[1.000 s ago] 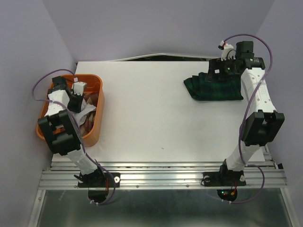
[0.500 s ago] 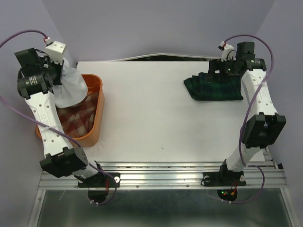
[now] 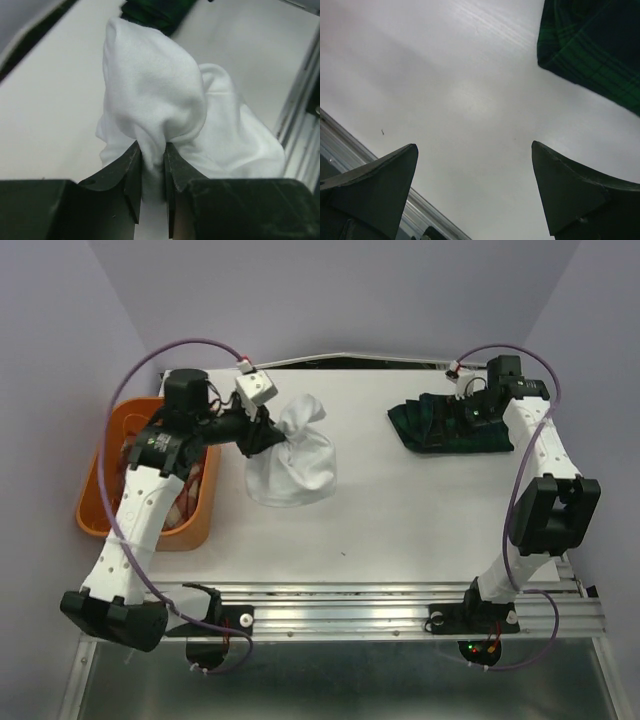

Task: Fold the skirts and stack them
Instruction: Move the skirt to the center of the board, then flatten the skirt out

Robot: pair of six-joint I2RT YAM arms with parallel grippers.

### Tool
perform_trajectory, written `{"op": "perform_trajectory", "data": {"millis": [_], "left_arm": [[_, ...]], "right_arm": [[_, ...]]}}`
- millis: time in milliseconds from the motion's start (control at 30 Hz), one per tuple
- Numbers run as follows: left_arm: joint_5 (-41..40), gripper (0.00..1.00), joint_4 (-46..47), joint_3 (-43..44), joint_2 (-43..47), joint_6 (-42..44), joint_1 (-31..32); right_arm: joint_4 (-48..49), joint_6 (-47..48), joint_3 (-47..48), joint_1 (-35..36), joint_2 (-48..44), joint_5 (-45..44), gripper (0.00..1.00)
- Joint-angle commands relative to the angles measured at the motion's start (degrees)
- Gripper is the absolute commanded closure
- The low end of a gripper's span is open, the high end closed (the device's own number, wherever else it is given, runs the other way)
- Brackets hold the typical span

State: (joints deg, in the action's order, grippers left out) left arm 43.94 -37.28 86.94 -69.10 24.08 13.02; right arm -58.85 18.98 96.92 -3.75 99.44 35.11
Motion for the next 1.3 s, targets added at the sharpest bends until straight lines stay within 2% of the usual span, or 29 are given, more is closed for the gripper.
{"op": "perform_trajectory", "data": {"millis": [0,67,167,333,433,467,500,533,567,600,633,767,833,933,1067,1267], "left_arm": [[5.89,0.91,11.15,-8.43,-3.84,-6.84,7.44],[3.88,0.89,17.02,-13.52,-5.16,-10.08,12.09],[0.09,0.84,21.01,-15.92,-10.6,-11.51,15.81],[10.34,0.86,17.78,-9.0,-26.92,-10.98,15.99],[7.84,0.68,15.23,-3.38,-35.97,-14.58,15.99],[5.65,0.61,15.65,-2.66,-36.97,-15.71,15.99],[0.15,0.52,17.66,-2.91,-36.55,-18.08,15.99],[-2.0,0.38,17.68,-3.43,-35.59,-18.53,15.9],[-3.93,0.36,19.59,-3.79,-34.36,-18.97,15.81],[-6.13,0.21,20.48,-4.31,-31.48,-19.59,15.2],[-6.67,0.02,21.97,-5.54,-29.71,-19.94,14.68],[-9.84,0.02,21.29,-9.57,-22.32,-17.77,12.57],[-10.89,0.02,20.49,-13.61,-18.29,-17.05,11.69],[-7.13,0.03,21.1,-19.42,-13.18,-18.97,8.0],[-3.52,0.06,22.69,-28.38,-10.09,-21.0,3.34],[-1.76,0.06,22.6,-32.35,-9.03,-17.14,1.75]], "right_arm": [[-4.08,3.95,-6.29,-0.21,-4.16,4.52,0.0],[-3.47,4.04,-11.2,-0.21,-5.74,4.53,0.0],[-2.33,4.66,-15.44,-0.21,-7.24,5.4,0.03],[0.22,4.57,-24.65,0.49,-10.23,10.58,0.1],[2.5,3.7,-29.05,1.63,-10.49,10.77,0.11],[3.03,3.52,-29.68,1.64,-10.58,10.59,0.11],[3.82,3.0,-30.3,1.64,-10.75,10.33,0.11],[4.09,2.64,-30.48,1.64,-10.93,10.33,0.11],[4.44,2.29,-30.74,1.64,-11.28,9.98,0.11],[4.97,1.16,-31.09,1.64,-11.72,10.15,0.11],[5.49,0.19,-32.4,2.16,-11.98,10.85,0.12],[11.28,-5.69,-37.32,5.67,-13.65,10.16,0.14],[17.94,-8.94,-41.37,9.17,-14.18,7.71,0.14],[25.08,-13.0,-43.92,11.47,-13.22,7.51,0.14],[27.2,-13.1,-41.12,15.96,-7.69,8.3,0.16],[31.95,-8.62,-40.67,23.59,-3.99,2.61,0.13]]}}
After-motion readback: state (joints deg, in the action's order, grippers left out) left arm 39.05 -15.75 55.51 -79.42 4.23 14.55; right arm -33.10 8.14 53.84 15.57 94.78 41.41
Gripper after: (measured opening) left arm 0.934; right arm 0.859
